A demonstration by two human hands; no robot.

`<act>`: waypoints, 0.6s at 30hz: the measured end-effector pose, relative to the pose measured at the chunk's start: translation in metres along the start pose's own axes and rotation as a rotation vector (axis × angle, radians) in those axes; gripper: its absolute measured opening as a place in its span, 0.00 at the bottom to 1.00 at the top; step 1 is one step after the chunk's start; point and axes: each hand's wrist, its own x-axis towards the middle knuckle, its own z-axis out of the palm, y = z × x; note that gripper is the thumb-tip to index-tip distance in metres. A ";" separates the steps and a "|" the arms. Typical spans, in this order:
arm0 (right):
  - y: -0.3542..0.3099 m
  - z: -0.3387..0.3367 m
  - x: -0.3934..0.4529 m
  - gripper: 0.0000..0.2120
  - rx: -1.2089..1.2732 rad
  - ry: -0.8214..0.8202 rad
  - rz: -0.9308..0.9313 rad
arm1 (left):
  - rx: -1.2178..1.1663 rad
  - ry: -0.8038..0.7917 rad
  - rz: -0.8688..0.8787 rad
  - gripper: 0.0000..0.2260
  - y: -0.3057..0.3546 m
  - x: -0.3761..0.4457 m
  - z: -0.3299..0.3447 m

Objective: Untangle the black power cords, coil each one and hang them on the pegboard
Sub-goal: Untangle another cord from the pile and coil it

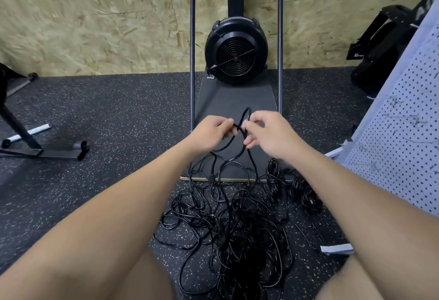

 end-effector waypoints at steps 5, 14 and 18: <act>0.007 -0.005 0.013 0.11 0.216 0.081 0.072 | 0.216 0.073 -0.001 0.10 -0.040 0.029 -0.006; 0.009 -0.006 0.040 0.08 0.766 0.225 0.191 | -0.258 -0.267 -0.143 0.26 -0.003 -0.014 0.010; 0.001 -0.005 0.042 0.06 0.927 0.277 0.204 | -0.299 -0.232 -0.070 0.13 -0.004 -0.019 0.015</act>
